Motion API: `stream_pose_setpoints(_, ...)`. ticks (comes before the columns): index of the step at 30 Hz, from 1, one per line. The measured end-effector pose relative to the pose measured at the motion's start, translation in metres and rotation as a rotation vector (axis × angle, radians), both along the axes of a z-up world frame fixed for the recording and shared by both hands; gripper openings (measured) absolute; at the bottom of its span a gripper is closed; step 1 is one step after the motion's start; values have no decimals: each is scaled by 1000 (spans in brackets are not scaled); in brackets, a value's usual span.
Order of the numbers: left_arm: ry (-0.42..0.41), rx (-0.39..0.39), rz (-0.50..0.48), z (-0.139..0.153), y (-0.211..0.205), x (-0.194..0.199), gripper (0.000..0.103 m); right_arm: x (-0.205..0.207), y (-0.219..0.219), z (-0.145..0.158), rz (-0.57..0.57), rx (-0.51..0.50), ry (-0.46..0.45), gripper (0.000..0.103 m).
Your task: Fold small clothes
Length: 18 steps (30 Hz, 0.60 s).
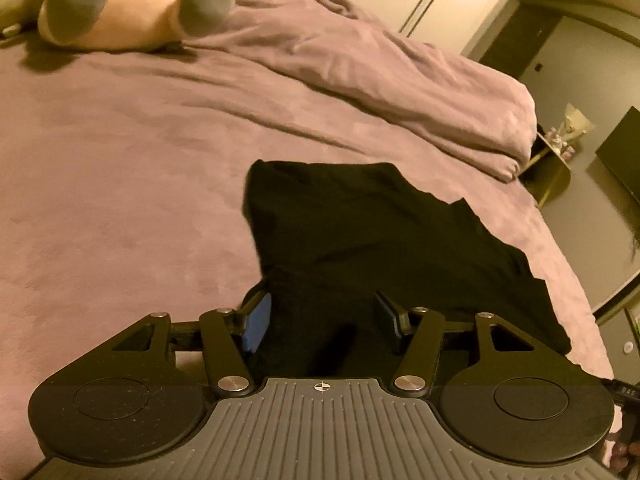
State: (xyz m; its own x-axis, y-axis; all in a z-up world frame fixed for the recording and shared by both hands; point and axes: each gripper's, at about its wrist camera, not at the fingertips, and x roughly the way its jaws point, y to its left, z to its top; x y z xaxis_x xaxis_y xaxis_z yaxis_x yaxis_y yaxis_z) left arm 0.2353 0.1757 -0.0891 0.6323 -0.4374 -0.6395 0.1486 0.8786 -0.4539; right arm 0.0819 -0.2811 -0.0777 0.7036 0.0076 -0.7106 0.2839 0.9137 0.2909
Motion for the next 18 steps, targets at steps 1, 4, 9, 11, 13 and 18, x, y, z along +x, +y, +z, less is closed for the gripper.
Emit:
stream_pose_setpoints(1,0,-2,2,0,0,0,56,1,0,0,2,-5,-5,57)
stream_pose_setpoints(4,-1,5,4,0,0,0,29,7,-2,-1,7,-2,-8,49)
stream_pose_setpoints(9,0,24,11,-1,-2,1,11,12,-1,-4,30,1,-9,18)
stream_pose_setpoints(11,-19,32,13,2,-4,-2,10,11,4,-4,31,-18,-15,15)
stream_pose_setpoints(13,-39,38,16,6,-3,-5,10,8,8,0,37,-37,-31,13)
stream_pose_setpoints(18,-84,-10,33,26,7,-17,9,-1,15,16,45,-73,-80,4)
